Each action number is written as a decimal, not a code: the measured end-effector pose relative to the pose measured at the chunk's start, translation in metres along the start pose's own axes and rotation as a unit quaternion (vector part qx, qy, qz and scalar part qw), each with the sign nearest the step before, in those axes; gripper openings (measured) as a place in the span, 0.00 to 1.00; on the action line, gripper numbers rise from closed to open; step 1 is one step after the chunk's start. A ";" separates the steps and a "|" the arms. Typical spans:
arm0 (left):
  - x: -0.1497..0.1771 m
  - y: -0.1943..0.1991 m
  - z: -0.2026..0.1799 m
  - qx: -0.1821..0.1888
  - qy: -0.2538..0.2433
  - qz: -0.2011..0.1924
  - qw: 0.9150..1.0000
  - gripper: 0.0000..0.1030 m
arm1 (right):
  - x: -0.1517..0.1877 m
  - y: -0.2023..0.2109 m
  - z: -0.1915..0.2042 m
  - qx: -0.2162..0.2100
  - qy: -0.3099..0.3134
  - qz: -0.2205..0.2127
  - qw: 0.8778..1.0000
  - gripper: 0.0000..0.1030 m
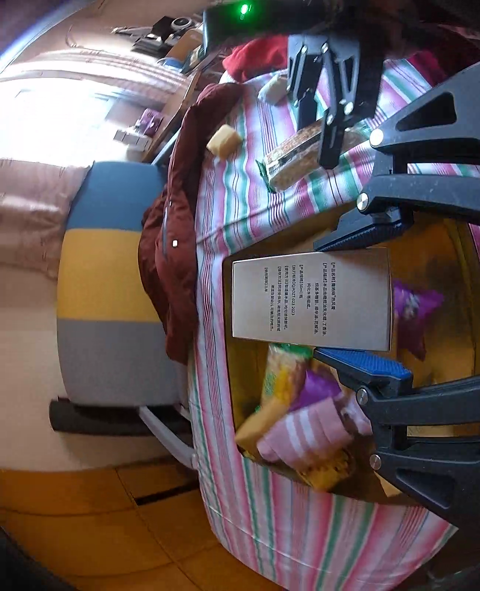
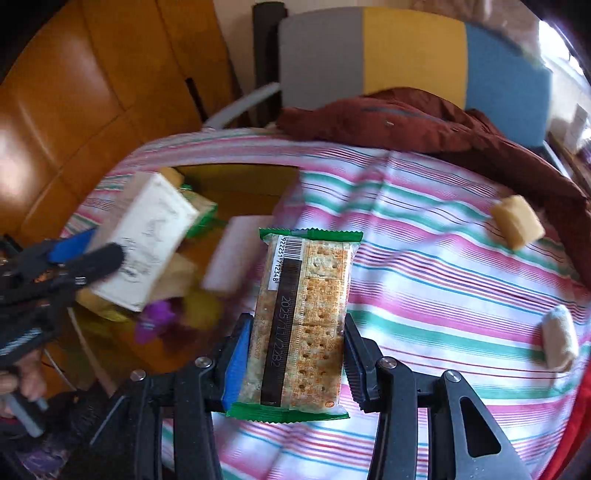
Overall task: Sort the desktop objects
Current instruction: 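Lift the box and cracker packet and carry both over the gold tray, then open both tools to drop the box and crackers into the tray, then return to the bed and grasp the rolled white sock with the right tool, then grasp the yellow sponge with the left tool while the right tool holds the sock, then lift the sponge and sock and carry both over the gold tray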
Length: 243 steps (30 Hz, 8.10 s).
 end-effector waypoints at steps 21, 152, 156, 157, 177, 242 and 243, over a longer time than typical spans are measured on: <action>0.020 -0.019 0.077 -0.060 0.050 -0.001 0.997 0.49 | -0.006 -0.034 0.096 -0.010 0.023 -0.029 0.999 0.45; -0.121 -0.164 -0.335 0.132 -0.275 0.028 0.952 0.66 | 0.035 0.061 -0.293 0.216 -0.199 -0.007 0.956 0.65; -0.123 -0.178 -0.356 0.145 -0.311 0.022 0.939 0.77 | 0.034 0.065 -0.295 0.217 -0.204 -0.013 0.955 0.65; -0.123 -0.182 -0.360 0.144 -0.318 0.019 0.937 0.79 | 0.034 0.066 -0.296 0.215 -0.206 -0.015 0.955 0.65; -0.110 -0.207 -0.350 0.103 -0.288 0.056 0.950 0.57 | 0.030 0.051 -0.288 0.200 -0.179 0.001 0.963 0.65; 0.000 0.015 -0.004 -0.016 -0.011 -0.026 0.999 0.58 | 0.028 0.004 -0.164 0.138 -0.109 0.045 0.983 1.00; 0.002 0.013 -0.001 -0.014 -0.009 -0.023 1.000 0.58 | 0.026 0.007 -0.168 0.143 -0.114 0.042 0.982 1.00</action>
Point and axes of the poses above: each gripper's, at about its wrist camera, not at the fingertips, and y roughly against the way its jaws point, z to its left, x to its underside, the point moved 5 cm from there along -y, roughly the way its jaws point, and after that the axes turned 7 degrees about -x, right-handed, at the moved point
